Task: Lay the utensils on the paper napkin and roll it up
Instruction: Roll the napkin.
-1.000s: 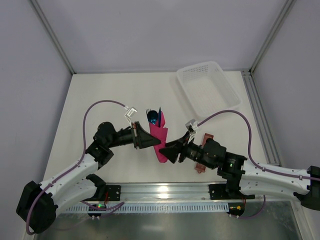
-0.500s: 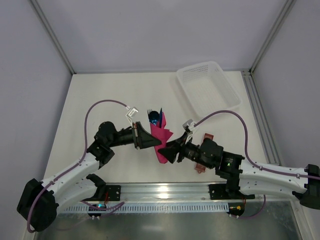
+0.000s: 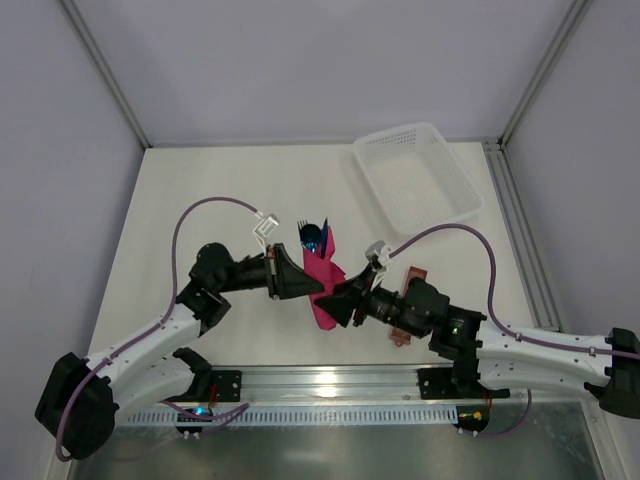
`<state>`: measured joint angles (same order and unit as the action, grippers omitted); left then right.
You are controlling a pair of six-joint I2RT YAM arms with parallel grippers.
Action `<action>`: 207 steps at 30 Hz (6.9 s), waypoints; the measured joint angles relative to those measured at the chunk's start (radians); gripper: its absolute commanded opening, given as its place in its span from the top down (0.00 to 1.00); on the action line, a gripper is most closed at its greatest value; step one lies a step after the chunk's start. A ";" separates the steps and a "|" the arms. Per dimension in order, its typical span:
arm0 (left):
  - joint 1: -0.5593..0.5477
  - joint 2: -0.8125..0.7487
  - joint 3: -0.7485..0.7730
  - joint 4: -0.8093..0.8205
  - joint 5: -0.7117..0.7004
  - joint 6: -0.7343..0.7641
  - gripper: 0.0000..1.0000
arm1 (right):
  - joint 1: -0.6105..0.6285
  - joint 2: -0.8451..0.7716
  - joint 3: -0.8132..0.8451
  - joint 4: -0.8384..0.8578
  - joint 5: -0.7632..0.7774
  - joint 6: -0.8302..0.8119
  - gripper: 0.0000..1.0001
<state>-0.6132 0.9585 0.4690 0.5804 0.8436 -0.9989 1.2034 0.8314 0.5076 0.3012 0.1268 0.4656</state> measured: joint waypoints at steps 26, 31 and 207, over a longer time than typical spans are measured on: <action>-0.008 0.000 0.000 -0.001 0.045 -0.011 0.56 | -0.001 -0.023 -0.070 0.090 -0.065 0.000 0.96; -0.007 -0.001 0.000 -0.005 0.020 -0.007 0.44 | -0.001 -0.031 -0.078 0.099 -0.087 0.010 0.96; -0.009 0.026 -0.066 0.116 -0.080 -0.048 1.00 | -0.164 -0.070 0.063 -0.154 -0.005 0.343 0.63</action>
<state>-0.6224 0.9844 0.4034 0.6964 0.7635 -1.0466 1.0389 0.7612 0.5705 0.1474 0.1215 0.8089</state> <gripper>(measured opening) 0.158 0.377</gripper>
